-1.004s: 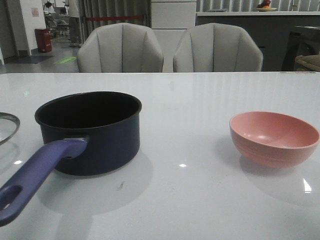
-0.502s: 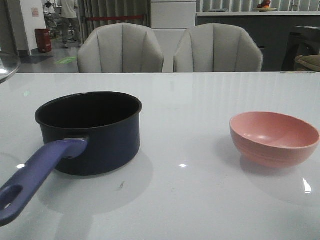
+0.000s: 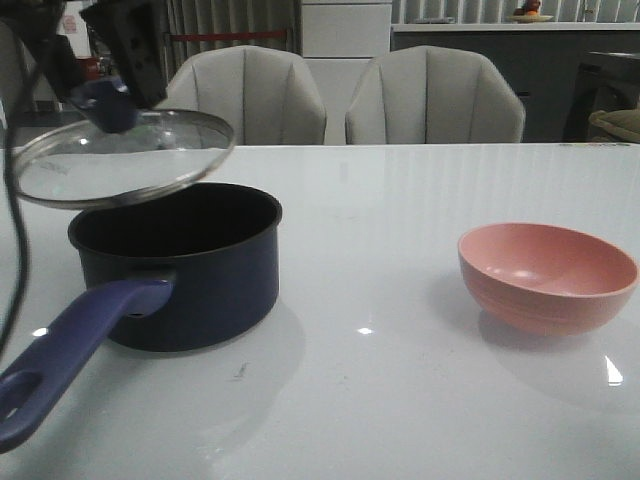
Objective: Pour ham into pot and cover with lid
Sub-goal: 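Grasp the lid knob and lift the lid toward the saucepan, then lower the glass lid onto the saucepan and release the knob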
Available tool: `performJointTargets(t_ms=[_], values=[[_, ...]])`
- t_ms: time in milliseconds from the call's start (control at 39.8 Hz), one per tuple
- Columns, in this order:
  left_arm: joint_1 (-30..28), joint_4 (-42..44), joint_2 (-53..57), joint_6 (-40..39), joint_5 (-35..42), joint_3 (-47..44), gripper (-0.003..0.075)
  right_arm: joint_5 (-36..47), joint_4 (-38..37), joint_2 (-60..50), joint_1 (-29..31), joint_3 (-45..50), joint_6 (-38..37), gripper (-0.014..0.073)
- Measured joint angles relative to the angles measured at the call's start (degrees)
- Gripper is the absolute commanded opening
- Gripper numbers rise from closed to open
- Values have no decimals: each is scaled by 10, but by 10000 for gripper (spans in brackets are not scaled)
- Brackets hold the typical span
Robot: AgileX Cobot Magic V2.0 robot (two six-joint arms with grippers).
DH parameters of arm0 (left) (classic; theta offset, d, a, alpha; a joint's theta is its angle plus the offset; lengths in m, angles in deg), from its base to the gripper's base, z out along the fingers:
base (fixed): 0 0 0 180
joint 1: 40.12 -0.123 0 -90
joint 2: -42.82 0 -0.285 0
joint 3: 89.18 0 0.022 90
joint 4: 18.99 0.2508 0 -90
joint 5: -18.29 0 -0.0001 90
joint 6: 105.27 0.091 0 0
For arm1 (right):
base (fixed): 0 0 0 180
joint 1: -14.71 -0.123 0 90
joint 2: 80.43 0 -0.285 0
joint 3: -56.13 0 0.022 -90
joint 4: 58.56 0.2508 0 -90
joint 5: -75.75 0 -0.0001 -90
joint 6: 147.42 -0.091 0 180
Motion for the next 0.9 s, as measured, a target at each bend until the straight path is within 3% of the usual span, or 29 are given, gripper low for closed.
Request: performJointTargets(t_ms=[176, 904], values=[[23, 0, -32, 1, 0, 6, 333, 0, 0, 0, 0, 0, 0, 145], [23, 5, -85, 1, 2, 49, 333, 0, 0, 0, 0, 0, 0, 145]])
